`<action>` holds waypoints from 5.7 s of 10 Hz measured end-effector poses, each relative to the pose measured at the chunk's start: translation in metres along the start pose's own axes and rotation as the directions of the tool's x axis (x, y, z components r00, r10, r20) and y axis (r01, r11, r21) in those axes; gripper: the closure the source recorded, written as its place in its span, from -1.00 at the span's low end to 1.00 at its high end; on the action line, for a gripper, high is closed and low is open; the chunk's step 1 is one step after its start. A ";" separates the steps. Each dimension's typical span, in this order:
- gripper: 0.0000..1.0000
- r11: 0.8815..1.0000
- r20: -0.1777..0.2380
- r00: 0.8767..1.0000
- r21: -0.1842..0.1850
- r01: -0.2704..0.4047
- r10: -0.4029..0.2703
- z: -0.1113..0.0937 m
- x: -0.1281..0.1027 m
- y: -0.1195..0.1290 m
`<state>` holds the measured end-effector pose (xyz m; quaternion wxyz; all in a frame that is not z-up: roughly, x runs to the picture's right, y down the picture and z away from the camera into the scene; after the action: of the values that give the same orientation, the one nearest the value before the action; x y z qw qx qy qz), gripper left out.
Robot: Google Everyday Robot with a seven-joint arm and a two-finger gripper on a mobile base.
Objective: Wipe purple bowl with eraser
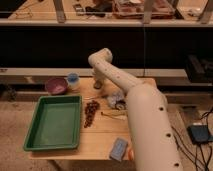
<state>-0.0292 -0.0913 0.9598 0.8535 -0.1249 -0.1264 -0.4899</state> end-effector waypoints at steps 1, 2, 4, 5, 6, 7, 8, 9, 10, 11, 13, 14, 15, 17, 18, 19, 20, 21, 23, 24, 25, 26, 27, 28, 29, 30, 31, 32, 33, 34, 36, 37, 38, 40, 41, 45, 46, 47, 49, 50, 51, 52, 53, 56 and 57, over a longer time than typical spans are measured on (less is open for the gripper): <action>1.00 1.000 -0.008 1.000 0.021 0.000 0.000 -0.012 0.006 -0.007; 1.00 0.999 -0.016 1.000 0.053 0.003 -0.002 -0.028 0.012 -0.017; 1.00 0.991 -0.037 0.999 0.136 0.016 -0.011 -0.065 0.019 -0.046; 1.00 0.984 -0.040 0.999 0.176 0.021 -0.015 -0.079 0.020 -0.059; 1.00 0.971 -0.047 0.999 0.238 0.028 -0.017 -0.097 0.021 -0.076; 1.00 0.960 -0.048 0.999 0.276 0.034 -0.021 -0.106 0.019 -0.088; 1.00 0.947 -0.045 0.998 0.319 0.046 -0.033 -0.113 0.012 -0.105; 1.00 0.932 -0.043 0.998 0.356 0.064 -0.052 -0.118 0.002 -0.123; 1.00 0.912 -0.046 0.995 0.399 0.095 -0.083 -0.125 -0.011 -0.145; 1.00 0.893 -0.047 0.993 0.434 0.119 -0.109 -0.130 -0.021 -0.163; 1.00 0.854 -0.040 0.987 0.496 0.155 -0.156 -0.139 -0.039 -0.190; 1.00 0.840 -0.036 0.984 0.516 0.167 -0.173 -0.142 -0.044 -0.197; 1.00 0.829 -0.031 0.981 0.530 0.179 -0.192 -0.143 -0.052 -0.205; 1.00 0.805 -0.026 0.965 0.545 0.234 -0.262 -0.142 -0.081 -0.228; 1.00 0.799 -0.027 0.956 0.543 0.258 -0.291 -0.140 -0.092 -0.232; 1.00 0.800 -0.028 0.957 0.543 0.257 -0.289 -0.141 -0.091 -0.231; 1.00 0.802 -0.027 0.958 0.541 0.255 -0.287 -0.139 -0.089 -0.229; 1.00 0.801 -0.026 0.957 0.541 0.256 -0.288 -0.139 -0.090 -0.230; 1.00 0.800 -0.026 0.957 0.542 0.257 -0.290 -0.139 -0.092 -0.232; 1.00 0.801 -0.026 0.957 0.541 0.256 -0.289 -0.139 -0.091 -0.231; 1.00 0.802 -0.026 0.957 0.539 0.257 -0.290 -0.139 -0.090 -0.230; 1.00 0.801 -0.024 0.950 0.531 0.276 -0.311 -0.134 -0.090 -0.234; 1.00 0.801 -0.020 0.945 0.524 0.288 -0.327 -0.128 -0.093 -0.239; 1.00 0.799 -0.012 0.938 0.521 0.301 -0.346 -0.118 -0.103 -0.249; 1.00 0.796 0.002 0.932 0.520 0.310 -0.363 -0.108 -0.113 -0.255; 1.00 0.793 0.015 0.925 0.520 0.318 -0.381 -0.099 -0.122 -0.258; 1.00 0.790 0.020 0.920 0.519 0.326 -0.392 -0.096 -0.125 -0.260; 1.00 0.786 0.023 0.913 0.518 0.337 -0.406 -0.097 -0.130 -0.266; 1.00 0.784 0.028 0.906 0.514 0.349 -0.422 -0.096 -0.139 -0.272; 1.00 0.792 0.033 0.907 0.501 0.349 -0.420 -0.091 -0.141 -0.269; 1.00 0.810 0.037 0.912 0.475 0.344 -0.408 -0.080 -0.143 -0.259; 1.00 0.813 0.037 0.911 0.467 0.347 -0.410 -0.075 -0.148 -0.258; 1.00 0.816 0.040 0.910 0.460 0.350 -0.413 -0.069 -0.153 -0.257; 1.00 0.818 0.044 0.906 0.450 0.358 -0.420 -0.060 -0.159 -0.257; 1.00 0.817 0.049 0.903 0.448 0.362 -0.427 -0.058 -0.164 -0.260; 1.00 0.832 0.089 0.902 0.431 0.348 -0.423 -0.042 -0.174 -0.251; 1.00 0.835 0.097 0.900 0.426 0.348 -0.425 -0.040 -0.177 -0.251; 1.00 0.835 0.098 0.900 0.426 0.349 -0.426 -0.040 -0.178 -0.252; 1.00 0.837 0.099 0.901 0.424 0.345 -0.422 -0.039 -0.176 -0.249; 1.00 0.837 0.099 0.901 0.424 0.345 -0.422 -0.039 -0.176 -0.249; 1.00 0.837 0.099 0.901 0.425 0.346 -0.423 -0.039 -0.177 -0.250; 1.00 0.837 0.100 0.900 0.424 0.346 -0.423 -0.038 -0.177 -0.251; 1.00 0.844 0.105 0.902 0.411 0.345 -0.420 -0.036 -0.177 -0.249; 1.00 0.875 0.098 0.904 0.315 0.368 -0.415 -0.018 -0.183 -0.240; 1.00 0.878 0.091 0.903 0.292 0.380 -0.421 -0.017 -0.186 -0.240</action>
<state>-0.3269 -0.0645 0.9026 0.7303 -0.0166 -0.2789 -0.6234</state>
